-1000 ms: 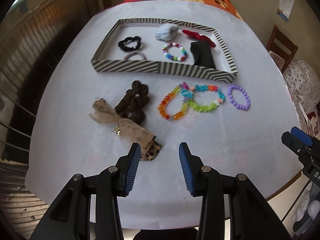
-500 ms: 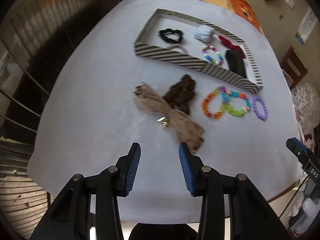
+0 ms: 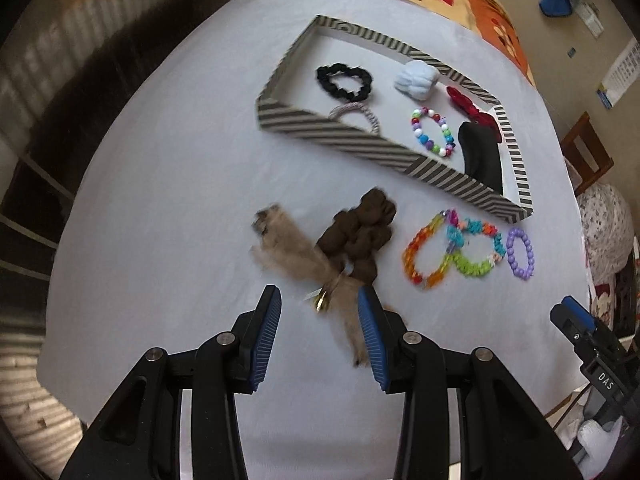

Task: Organize jewelry
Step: 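Grasp the brown scrunchie and tan bow with left tool while right tool grasps teal-pink beaded bracelet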

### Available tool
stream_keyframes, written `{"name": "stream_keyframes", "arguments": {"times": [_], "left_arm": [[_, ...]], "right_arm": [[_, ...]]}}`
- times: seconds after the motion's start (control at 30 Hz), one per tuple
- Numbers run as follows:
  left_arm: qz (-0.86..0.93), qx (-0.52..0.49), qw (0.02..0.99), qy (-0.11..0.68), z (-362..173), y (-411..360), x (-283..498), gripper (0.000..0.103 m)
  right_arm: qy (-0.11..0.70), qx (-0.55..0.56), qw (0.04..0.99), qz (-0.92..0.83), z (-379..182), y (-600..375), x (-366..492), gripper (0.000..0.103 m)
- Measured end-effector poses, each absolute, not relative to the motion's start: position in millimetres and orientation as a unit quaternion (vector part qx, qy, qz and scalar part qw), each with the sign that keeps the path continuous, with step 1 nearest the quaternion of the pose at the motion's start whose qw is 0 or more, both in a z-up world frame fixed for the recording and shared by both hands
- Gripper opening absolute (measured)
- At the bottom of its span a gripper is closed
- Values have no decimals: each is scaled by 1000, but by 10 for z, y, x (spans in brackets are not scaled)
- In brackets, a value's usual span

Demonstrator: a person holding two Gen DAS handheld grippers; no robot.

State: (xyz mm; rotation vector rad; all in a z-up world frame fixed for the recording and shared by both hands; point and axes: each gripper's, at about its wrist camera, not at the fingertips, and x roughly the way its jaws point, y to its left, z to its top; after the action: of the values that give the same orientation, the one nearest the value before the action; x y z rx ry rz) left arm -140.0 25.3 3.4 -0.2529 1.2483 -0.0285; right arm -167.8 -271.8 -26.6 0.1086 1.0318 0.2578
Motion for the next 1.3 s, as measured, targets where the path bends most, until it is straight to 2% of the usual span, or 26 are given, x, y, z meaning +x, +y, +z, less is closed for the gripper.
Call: {"name": "stream_keyframes", "arguments": {"times": [0.1, 0.37, 0.53, 0.73, 0.8, 0.83, 0.87, 1.07, 1.3], "left_arm": [[-18, -96, 808, 582, 8, 171, -1249, 30], [-19, -29, 799, 600, -210, 49, -929, 30], [-32, 3, 788, 614, -338, -26, -838, 30], [-51, -15, 783, 620, -420, -12, -756, 30], [-61, -31, 784, 617, -440, 4, -754, 17], [-67, -34, 784, 616, -446, -1, -747, 7], [-69, -34, 784, 616, -438, -4, -757, 4], [-72, -66, 800, 593, -158, 100, -830, 0], [-76, -72, 826, 554, 348, 138, -832, 0]], "right_arm": [[495, 43, 856, 139, -281, -2586, -1539, 61], [510, -11, 850, 133, -522, -2259, -985, 58], [526, -26, 839, 136, -704, -2210, -799, 49], [517, -47, 843, 138, -779, -2153, -761, 25], [517, -40, 843, 143, -779, -2170, -742, 13], [518, -29, 842, 148, -777, -2193, -730, 13], [516, -17, 843, 153, -757, -2217, -730, 13], [482, 23, 856, 186, -354, -2297, -848, 12], [437, 14, 874, 212, 168, -2228, -929, 12]]}}
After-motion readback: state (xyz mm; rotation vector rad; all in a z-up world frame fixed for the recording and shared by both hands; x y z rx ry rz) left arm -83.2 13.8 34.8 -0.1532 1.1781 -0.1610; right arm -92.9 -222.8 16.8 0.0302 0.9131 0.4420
